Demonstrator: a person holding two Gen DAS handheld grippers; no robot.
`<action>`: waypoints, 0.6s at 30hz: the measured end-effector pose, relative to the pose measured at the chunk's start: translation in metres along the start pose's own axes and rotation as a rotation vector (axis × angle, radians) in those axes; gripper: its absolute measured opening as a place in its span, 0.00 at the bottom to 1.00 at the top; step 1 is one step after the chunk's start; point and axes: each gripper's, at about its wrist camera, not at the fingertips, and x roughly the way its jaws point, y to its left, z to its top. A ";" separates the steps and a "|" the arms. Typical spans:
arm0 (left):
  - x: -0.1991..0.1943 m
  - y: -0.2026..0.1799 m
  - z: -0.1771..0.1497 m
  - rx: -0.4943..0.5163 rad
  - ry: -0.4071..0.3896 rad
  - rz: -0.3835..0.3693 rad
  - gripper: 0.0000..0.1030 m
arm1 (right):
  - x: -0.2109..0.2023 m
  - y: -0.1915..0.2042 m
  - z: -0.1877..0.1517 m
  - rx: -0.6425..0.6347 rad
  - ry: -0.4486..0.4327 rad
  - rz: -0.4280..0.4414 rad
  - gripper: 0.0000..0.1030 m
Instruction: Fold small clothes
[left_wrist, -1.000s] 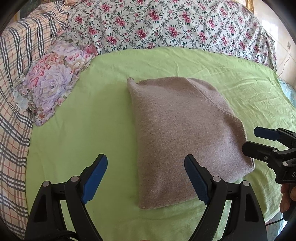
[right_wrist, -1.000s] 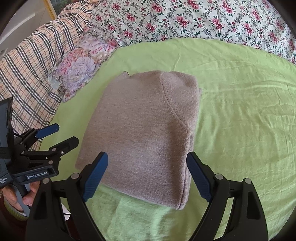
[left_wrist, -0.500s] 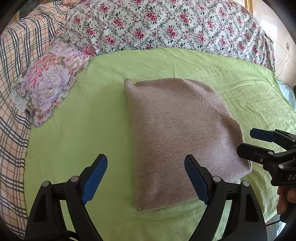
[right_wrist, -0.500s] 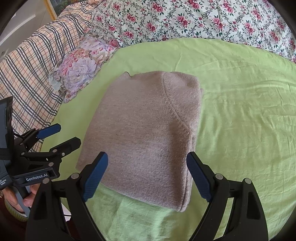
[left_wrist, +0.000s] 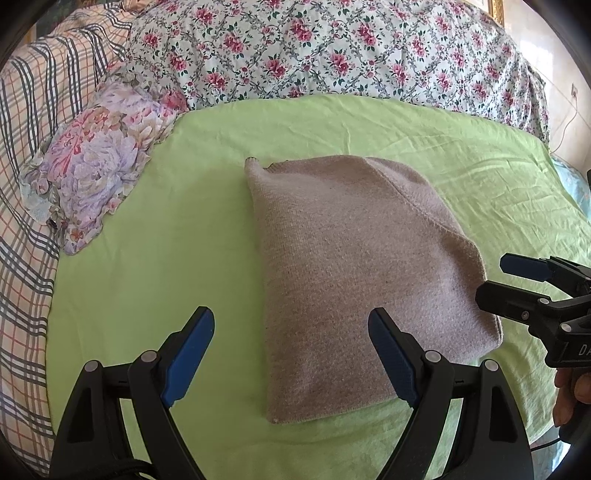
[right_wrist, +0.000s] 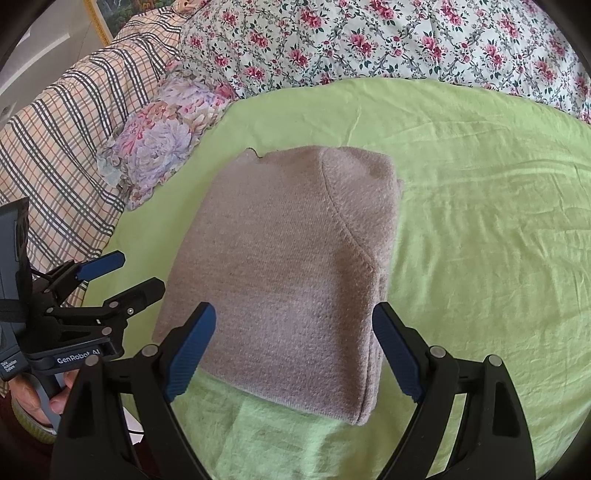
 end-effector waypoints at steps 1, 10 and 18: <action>0.000 0.000 0.000 0.000 0.001 -0.001 0.83 | 0.000 0.000 0.001 0.000 0.000 0.002 0.84; -0.003 -0.002 0.001 -0.003 -0.006 -0.002 0.83 | -0.002 0.000 0.003 -0.005 -0.004 0.005 0.84; -0.002 -0.003 -0.001 0.004 0.000 -0.007 0.83 | 0.001 -0.001 0.001 -0.002 0.007 0.000 0.84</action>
